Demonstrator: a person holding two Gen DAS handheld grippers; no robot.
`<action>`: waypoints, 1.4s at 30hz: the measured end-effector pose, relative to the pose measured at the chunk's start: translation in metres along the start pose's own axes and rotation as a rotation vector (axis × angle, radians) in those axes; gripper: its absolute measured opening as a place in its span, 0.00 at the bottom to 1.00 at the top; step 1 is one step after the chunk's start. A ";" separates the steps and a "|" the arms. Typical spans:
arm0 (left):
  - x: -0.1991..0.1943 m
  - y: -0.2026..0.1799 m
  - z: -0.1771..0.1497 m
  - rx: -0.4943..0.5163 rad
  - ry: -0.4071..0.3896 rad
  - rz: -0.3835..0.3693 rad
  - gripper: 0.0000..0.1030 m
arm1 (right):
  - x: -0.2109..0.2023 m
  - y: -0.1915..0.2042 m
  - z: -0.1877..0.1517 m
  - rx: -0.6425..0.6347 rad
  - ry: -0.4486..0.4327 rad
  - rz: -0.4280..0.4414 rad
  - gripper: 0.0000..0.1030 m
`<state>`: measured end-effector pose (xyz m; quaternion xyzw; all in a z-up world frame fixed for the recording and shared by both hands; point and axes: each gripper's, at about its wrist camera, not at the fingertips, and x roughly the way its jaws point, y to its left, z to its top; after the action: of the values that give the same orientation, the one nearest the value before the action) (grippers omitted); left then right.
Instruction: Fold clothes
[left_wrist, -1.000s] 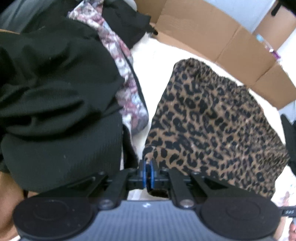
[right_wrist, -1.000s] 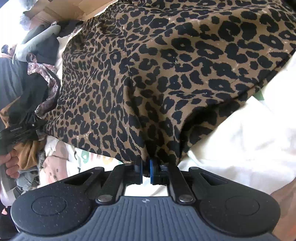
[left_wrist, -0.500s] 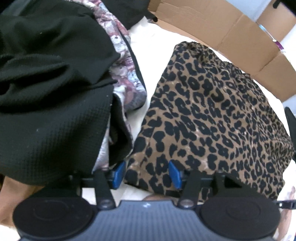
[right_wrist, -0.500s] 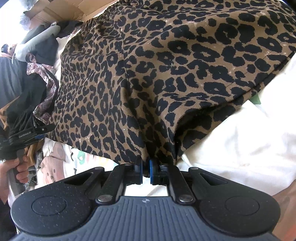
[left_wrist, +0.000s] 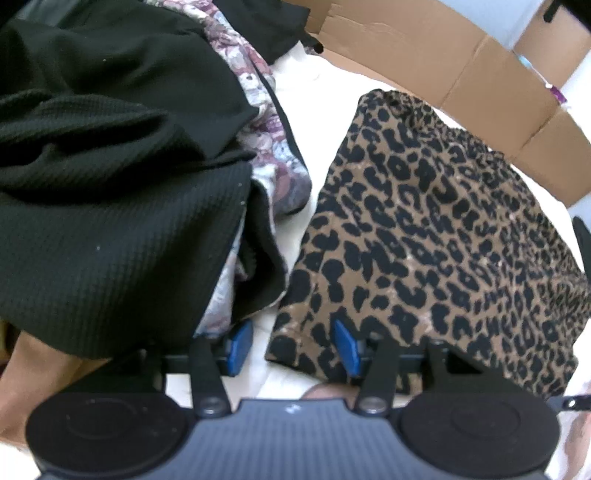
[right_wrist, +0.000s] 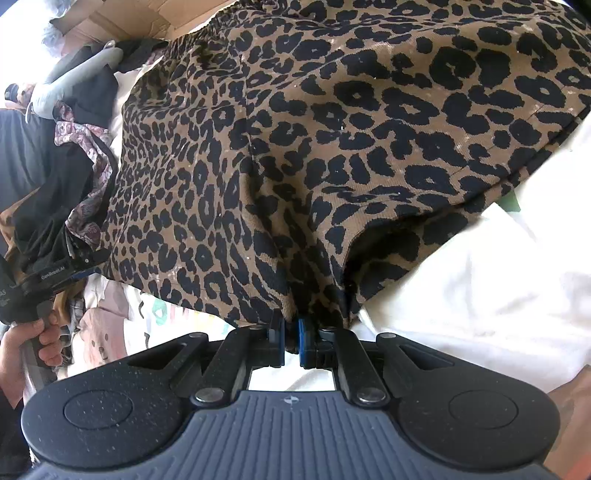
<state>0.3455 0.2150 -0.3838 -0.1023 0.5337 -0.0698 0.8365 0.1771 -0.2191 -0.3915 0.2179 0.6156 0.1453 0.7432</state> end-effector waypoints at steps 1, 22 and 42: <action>0.001 0.002 -0.002 -0.012 -0.007 -0.005 0.51 | 0.000 0.000 0.000 -0.002 0.000 -0.001 0.05; -0.063 -0.002 0.043 -0.001 -0.064 -0.083 0.04 | -0.006 -0.001 0.001 0.126 0.086 0.173 0.05; -0.067 -0.010 0.062 -0.048 -0.006 -0.070 0.04 | -0.013 -0.023 0.021 0.228 0.152 0.316 0.04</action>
<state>0.3738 0.2265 -0.2970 -0.1413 0.5287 -0.0859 0.8326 0.1938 -0.2486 -0.3888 0.3827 0.6407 0.2055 0.6331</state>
